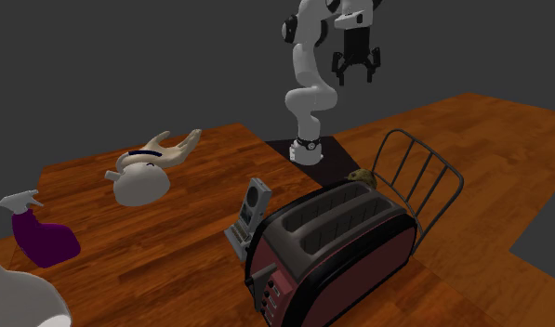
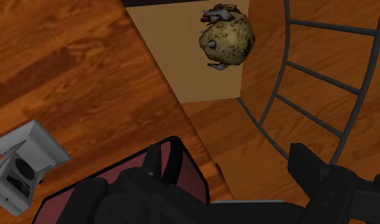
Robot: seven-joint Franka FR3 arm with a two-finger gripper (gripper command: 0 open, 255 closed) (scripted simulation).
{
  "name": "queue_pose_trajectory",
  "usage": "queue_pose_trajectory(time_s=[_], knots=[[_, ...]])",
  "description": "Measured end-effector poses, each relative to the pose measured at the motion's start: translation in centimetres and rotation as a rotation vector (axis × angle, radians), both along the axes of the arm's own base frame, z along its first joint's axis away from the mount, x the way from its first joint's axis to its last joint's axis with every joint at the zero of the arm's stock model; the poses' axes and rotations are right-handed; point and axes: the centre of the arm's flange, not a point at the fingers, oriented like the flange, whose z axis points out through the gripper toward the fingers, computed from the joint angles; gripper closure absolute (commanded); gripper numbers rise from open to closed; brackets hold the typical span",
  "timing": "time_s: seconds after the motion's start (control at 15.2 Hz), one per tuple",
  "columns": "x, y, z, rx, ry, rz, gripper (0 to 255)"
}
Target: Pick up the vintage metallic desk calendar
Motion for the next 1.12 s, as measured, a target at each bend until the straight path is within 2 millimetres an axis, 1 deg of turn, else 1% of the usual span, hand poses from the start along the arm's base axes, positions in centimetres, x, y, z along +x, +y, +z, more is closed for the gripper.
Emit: queue_pose_trajectory(time_s=[0.07,0.2,0.33,0.46,0.53,0.59,0.66,0.73,0.86,0.99,1.12], knots=[[0.0,0.0,0.0,0.0,0.0,0.0,0],[0.5,-1.1,-0.8,-0.009,0.007,0.013,0],[1.6,-3.1,-1.7,-0.024,0.018,0.031,0],[2.6,-5.0,-3.2,-0.039,0.029,0.053,0],[3.2,-5.9,-3.7,-0.047,0.034,0.063,0],[3.4,-6.9,-4.3,-0.055,0.04,0.074,0],[3.9,-8.0,-4.7,-0.062,0.045,0.085,0],[4.5,-9.0,-5.7,-0.07,0.052,0.096,0],[5.7,-10.9,-6.6,-0.086,0.063,0.118,0],[6.3,-12.9,-8.2,-0.102,0.075,0.14,0],[7.7,-14.3,-9.3,-0.118,0.086,0.162,0]])
